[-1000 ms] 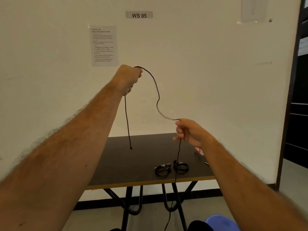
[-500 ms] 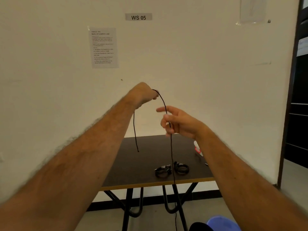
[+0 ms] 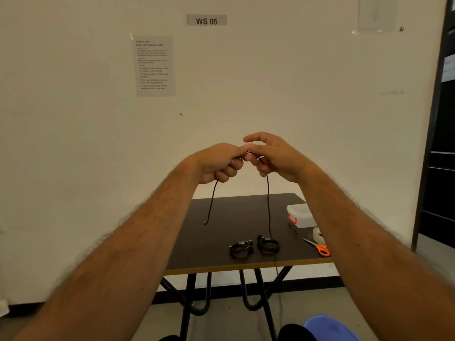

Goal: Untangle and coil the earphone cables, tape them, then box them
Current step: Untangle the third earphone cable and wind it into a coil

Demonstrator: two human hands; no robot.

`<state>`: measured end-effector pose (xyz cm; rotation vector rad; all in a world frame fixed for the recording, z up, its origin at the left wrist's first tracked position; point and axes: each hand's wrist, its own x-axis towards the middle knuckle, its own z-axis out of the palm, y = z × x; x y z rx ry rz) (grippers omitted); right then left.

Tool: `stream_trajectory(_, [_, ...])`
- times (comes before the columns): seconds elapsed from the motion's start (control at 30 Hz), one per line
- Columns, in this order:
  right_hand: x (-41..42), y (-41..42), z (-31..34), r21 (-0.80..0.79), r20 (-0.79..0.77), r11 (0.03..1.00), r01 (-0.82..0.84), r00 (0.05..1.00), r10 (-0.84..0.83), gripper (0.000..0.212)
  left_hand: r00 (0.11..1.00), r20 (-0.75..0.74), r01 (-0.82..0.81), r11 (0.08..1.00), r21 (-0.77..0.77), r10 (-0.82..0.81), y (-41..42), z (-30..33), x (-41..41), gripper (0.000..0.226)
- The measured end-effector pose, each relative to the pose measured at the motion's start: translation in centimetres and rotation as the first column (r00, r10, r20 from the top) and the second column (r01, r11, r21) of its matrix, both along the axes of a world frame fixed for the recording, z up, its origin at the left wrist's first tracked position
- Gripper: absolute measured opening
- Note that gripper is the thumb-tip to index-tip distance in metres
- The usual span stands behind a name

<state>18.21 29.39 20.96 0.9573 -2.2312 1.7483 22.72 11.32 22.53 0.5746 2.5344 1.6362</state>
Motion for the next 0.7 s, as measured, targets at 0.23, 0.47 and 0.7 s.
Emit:
stream_trajectory(0.23, [-0.1,1.0,-0.2,0.087,-0.218,0.993,0.08,0.974,-0.059,0.007,0.985,0.136,0.082,0.983,0.167,-0.105,-0.8,-3.6,0.5,0.035])
stream_trajectory(0.47, [-0.1,0.4,-2.4,0.11,0.051,0.983,-0.149,0.988,0.144,0.02,0.981,0.161,0.064,0.963,0.26,-0.109,0.0,-6.1,0.9,0.036])
stream_trajectory(0.7, [0.7,0.6,-2.6,0.262,-0.068,0.95,-0.17,0.979,0.194,0.011,0.962,0.181,0.109,0.891,0.44,-0.207,0.3,-8.7,2.0,0.038])
